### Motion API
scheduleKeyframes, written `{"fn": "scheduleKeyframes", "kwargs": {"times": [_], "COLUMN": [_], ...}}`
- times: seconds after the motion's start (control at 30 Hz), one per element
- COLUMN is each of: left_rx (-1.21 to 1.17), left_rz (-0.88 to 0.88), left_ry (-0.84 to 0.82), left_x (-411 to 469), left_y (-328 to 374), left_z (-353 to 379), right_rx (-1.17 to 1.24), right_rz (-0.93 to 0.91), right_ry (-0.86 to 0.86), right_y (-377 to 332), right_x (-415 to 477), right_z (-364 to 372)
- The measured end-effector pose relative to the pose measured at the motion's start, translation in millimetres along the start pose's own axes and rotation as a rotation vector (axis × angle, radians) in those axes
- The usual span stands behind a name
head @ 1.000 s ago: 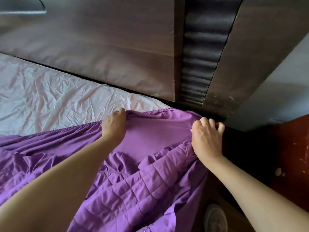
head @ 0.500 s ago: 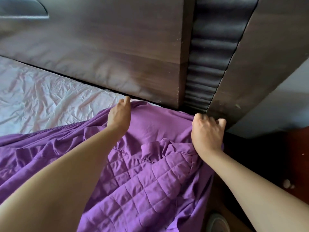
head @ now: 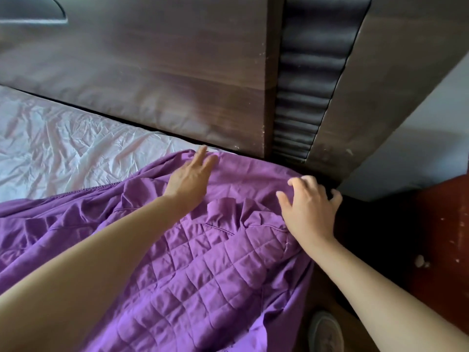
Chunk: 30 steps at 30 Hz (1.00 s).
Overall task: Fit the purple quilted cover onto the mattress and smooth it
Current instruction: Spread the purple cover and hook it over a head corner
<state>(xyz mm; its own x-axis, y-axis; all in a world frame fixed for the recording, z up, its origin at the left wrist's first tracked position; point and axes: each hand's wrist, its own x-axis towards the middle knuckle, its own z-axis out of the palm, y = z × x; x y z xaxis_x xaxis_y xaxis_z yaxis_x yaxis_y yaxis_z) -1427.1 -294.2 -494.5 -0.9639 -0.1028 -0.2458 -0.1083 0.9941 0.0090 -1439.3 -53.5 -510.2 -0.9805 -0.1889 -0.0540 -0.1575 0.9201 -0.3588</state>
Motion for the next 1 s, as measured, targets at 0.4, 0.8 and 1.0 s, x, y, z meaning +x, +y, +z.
{"fn": "scheduleKeyframes", "kwargs": {"times": [0.4,0.8,1.0], "left_rx": [0.169,0.456,0.140], "left_rz": [0.252,0.044,-0.260], "left_ry": [0.009,-0.030,0.030], "left_x": [-16.1,7.2,30.8], "left_y": [29.1,45.5,53.9], "left_z": [23.4,7.1,-3.0], "right_rx": [-0.132,-0.181,0.012], "right_rz": [0.134,0.075,0.185], "right_ry": [-0.212,0.087,-0.004], "right_y": [29.5,55.5,48.5], "right_x": [-37.9,-3.3,23.1], "right_z": [8.3,31.7,36.0]}}
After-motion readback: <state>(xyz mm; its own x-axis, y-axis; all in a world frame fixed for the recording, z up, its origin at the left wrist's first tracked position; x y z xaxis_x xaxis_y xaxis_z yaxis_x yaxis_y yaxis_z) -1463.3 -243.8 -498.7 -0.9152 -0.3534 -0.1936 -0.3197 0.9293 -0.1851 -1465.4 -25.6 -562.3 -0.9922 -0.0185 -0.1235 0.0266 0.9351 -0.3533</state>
